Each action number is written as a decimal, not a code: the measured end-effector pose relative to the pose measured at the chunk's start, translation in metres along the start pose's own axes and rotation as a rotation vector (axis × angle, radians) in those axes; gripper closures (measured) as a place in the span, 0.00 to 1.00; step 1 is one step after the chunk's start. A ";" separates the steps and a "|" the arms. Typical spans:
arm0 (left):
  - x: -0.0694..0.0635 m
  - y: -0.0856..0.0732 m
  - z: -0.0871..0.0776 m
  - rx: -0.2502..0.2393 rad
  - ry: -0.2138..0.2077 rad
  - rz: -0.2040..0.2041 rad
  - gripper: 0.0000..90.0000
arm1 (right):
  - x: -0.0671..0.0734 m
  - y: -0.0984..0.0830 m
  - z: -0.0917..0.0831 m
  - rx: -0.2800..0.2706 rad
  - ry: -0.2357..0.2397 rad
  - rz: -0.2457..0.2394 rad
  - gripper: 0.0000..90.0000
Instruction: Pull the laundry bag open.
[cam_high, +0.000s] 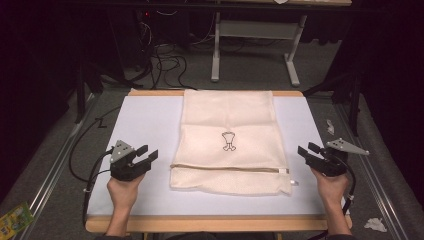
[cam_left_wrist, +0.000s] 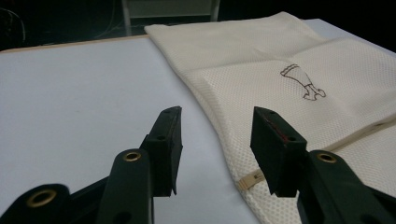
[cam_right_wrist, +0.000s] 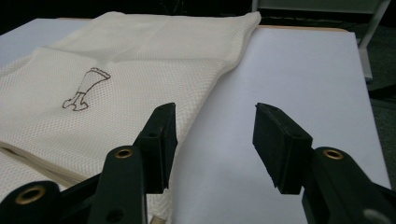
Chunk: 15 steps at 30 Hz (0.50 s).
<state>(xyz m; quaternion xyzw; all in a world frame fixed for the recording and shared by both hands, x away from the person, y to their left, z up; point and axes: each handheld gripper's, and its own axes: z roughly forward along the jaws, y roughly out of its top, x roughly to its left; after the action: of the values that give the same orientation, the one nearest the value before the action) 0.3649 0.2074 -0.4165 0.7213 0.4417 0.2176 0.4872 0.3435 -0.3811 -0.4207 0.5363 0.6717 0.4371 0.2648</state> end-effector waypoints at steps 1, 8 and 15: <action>0.002 -0.001 0.000 0.001 0.007 -0.006 0.59 | -0.002 -0.001 -0.001 -0.002 -0.005 0.003 0.56; 0.015 0.000 -0.001 0.001 0.036 -0.033 0.57 | -0.014 -0.004 -0.004 -0.019 -0.032 0.031 0.56; 0.025 -0.005 0.002 -0.003 0.071 -0.053 0.56 | -0.029 -0.011 -0.005 -0.024 -0.059 0.082 0.56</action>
<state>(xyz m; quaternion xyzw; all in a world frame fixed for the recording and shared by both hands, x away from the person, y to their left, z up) 0.3776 0.2283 -0.4244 0.7004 0.4772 0.2308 0.4780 0.3427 -0.4103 -0.4311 0.5729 0.6356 0.4399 0.2727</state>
